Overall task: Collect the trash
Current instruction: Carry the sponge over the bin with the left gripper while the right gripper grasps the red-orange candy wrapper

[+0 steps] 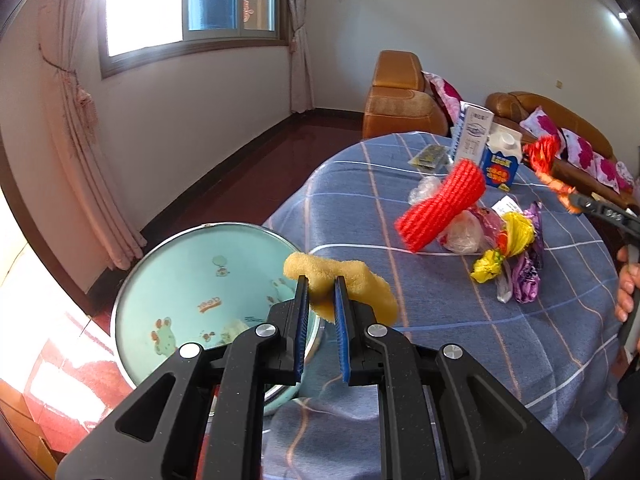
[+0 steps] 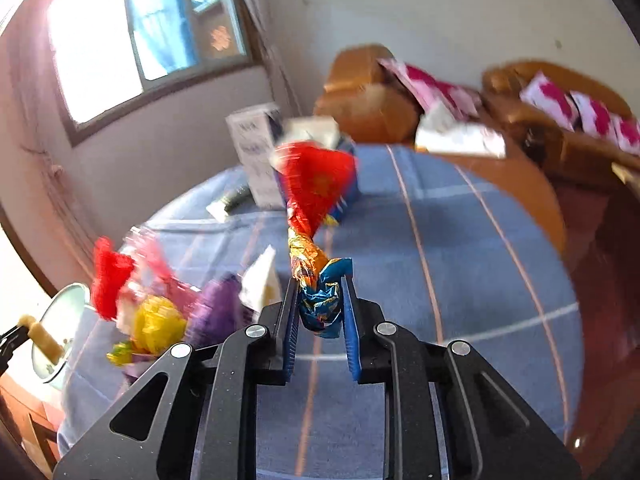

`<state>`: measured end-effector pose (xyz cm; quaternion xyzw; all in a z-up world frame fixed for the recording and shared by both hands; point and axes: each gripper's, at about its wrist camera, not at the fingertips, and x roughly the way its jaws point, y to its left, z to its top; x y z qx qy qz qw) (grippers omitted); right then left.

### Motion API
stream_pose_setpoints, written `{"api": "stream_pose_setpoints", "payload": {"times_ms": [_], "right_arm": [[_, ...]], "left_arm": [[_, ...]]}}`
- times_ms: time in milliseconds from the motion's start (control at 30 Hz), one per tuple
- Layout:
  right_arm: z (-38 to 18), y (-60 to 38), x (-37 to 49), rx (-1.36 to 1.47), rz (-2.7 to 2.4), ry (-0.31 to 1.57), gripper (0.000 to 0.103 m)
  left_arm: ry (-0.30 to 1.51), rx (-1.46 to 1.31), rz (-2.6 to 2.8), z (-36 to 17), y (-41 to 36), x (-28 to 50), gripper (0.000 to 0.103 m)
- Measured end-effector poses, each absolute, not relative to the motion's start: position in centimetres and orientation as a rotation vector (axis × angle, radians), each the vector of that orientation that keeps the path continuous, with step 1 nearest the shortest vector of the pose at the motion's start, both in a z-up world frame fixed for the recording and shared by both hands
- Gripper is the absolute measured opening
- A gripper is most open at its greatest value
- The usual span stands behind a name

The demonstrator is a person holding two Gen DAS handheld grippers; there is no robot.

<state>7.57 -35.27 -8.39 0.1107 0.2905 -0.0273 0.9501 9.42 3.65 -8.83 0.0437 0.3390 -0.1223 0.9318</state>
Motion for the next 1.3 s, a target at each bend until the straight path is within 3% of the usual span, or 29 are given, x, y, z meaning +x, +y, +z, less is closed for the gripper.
{"api": "stream_pose_setpoints", "payload": {"times_ms": [467, 1300], "right_arm": [[-4.7, -24.8, 10.6, 0.047, 0.234, 0.522, 0.021], [-6.3, -11.0, 13.8, -0.213, 0.594, 0.523, 0.021]], "left_arm": [[0.666, 0.141, -0.016, -8.2, 9.5, 9.5, 0.012], [0.702, 0.207, 0.121, -9.7, 12.5, 10.2, 0.013]]}}
